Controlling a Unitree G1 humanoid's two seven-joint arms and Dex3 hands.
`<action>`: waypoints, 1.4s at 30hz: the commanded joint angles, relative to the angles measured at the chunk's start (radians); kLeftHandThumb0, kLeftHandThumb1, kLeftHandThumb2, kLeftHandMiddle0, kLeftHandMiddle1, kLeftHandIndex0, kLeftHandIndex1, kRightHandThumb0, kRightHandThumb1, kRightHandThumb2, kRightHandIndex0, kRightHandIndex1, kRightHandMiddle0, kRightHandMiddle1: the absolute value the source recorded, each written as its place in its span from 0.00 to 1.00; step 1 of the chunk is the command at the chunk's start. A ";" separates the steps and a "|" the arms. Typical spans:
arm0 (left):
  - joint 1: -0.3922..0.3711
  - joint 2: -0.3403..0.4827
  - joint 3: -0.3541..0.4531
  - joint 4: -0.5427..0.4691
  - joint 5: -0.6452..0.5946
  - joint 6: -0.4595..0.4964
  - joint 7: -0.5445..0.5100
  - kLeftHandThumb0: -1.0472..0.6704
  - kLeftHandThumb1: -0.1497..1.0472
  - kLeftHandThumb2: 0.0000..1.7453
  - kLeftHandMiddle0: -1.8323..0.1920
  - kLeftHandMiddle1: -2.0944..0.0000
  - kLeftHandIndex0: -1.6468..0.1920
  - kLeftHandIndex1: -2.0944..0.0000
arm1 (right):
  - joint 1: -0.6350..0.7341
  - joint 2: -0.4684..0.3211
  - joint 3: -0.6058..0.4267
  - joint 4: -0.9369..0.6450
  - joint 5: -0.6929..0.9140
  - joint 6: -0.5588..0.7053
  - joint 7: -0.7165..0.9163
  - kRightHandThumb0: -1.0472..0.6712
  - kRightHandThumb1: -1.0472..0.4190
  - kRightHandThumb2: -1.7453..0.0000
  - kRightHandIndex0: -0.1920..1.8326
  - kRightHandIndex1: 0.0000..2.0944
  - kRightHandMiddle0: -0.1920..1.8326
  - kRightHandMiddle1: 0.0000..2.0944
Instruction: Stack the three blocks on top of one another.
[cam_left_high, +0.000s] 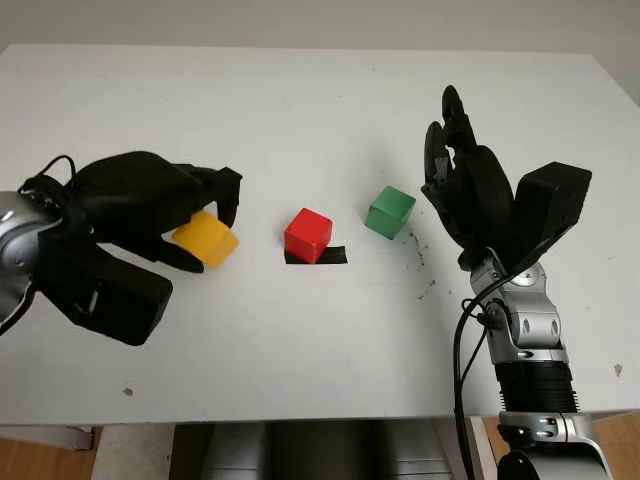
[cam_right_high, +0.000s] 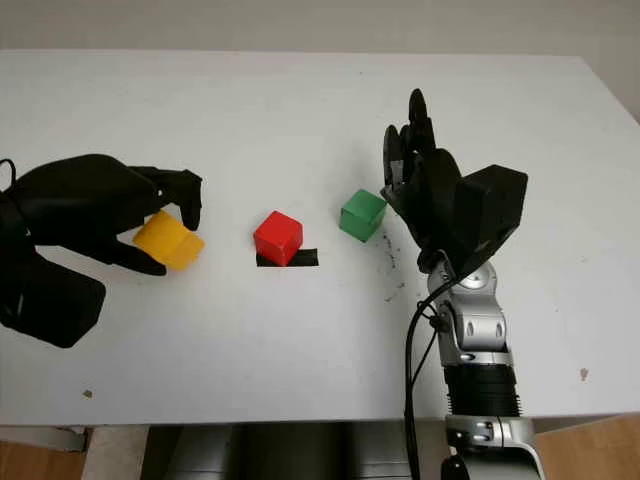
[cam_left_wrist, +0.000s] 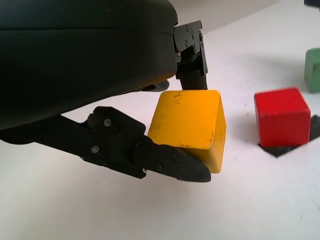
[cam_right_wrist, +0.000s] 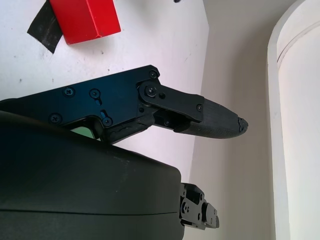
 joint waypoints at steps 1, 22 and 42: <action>-0.072 -0.012 -0.018 0.019 -0.029 0.006 -0.038 0.39 1.00 0.10 0.77 0.97 0.86 0.16 | 0.004 0.004 0.001 -0.025 0.002 0.008 -0.005 0.23 0.00 0.62 0.00 0.00 0.00 0.00; -0.593 -0.247 -0.236 0.394 -0.066 -0.040 -0.270 0.37 1.00 0.07 0.78 0.97 0.77 0.22 | 0.014 0.033 0.006 -0.008 -0.003 -0.034 -0.031 0.23 0.00 0.62 0.00 0.00 0.00 0.00; -0.687 -0.405 -0.302 0.596 -0.046 -0.026 -0.322 0.36 1.00 0.08 0.78 0.98 0.76 0.17 | 0.027 0.039 0.002 -0.011 -0.004 -0.049 -0.028 0.24 0.00 0.64 0.00 0.00 0.00 0.00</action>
